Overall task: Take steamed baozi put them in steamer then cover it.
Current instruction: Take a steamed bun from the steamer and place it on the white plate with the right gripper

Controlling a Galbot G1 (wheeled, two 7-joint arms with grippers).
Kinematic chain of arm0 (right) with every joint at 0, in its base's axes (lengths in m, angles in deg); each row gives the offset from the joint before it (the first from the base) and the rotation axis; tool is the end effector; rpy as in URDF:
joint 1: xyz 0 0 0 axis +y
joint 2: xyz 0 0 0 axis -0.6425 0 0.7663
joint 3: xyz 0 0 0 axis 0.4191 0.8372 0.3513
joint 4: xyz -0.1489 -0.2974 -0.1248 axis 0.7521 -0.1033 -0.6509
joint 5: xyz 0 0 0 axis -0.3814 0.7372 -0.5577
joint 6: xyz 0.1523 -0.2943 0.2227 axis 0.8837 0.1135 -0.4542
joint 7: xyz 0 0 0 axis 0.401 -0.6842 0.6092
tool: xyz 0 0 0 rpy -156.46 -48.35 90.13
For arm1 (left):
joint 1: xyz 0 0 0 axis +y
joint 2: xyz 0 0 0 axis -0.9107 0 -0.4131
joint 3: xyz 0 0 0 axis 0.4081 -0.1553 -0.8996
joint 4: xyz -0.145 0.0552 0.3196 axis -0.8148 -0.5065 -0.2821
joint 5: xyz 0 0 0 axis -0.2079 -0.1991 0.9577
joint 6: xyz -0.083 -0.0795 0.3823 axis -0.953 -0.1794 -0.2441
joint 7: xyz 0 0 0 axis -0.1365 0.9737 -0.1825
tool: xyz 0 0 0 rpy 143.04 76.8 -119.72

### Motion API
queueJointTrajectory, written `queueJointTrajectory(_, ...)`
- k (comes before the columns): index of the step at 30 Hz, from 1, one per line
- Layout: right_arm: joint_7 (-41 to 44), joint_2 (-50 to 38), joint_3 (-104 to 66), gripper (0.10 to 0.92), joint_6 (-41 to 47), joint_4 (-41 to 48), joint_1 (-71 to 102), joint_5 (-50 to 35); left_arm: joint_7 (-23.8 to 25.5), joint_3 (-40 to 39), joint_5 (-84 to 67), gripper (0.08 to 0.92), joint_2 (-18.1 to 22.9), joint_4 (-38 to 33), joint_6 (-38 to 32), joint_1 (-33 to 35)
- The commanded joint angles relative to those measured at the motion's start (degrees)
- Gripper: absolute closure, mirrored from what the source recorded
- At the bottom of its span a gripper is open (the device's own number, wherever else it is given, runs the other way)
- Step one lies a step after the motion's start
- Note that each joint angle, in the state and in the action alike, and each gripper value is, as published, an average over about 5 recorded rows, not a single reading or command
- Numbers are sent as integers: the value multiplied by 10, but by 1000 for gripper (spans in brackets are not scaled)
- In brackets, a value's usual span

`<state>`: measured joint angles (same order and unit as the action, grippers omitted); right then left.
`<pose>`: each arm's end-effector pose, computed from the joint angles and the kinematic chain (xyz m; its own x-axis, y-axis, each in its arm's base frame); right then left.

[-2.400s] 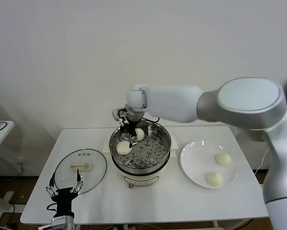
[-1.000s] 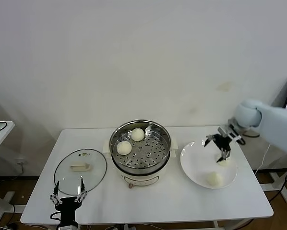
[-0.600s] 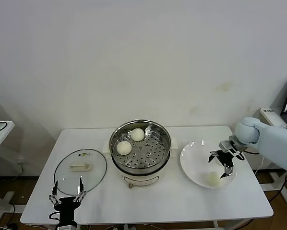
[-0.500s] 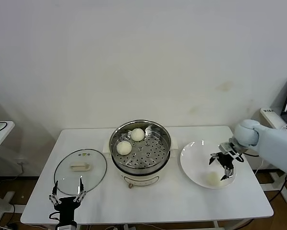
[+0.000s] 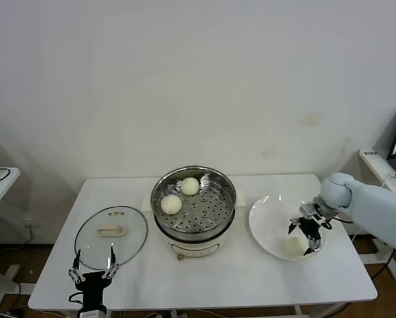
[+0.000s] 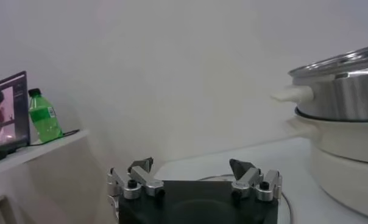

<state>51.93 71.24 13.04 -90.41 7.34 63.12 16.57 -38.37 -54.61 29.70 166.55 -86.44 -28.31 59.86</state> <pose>0.5495 -0.1724 -0.2499 0.0676 -0.1424 0.9875 -0.9480 -0.3176 0.0191 0.1797 0.0468 -0.3915 -0.9608 -0.2740 0.0429 -0.2513 0.9255 0.2834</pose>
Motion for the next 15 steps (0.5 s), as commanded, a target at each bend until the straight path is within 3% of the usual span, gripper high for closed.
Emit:
queueJointTrajectory(1,2,17,-7,203,3,16,11,5,0,1,-1,177,-1,0,0,-1)
queueJointTrajectory(7,5,22,-6,216,8,21,11,5,0,2,-1,177,-1,0,0,-1)
queueJointTrajectory(15,6,15,-6,342,10,18,7,5,-1,2,-1,177,0,1,0,-2)
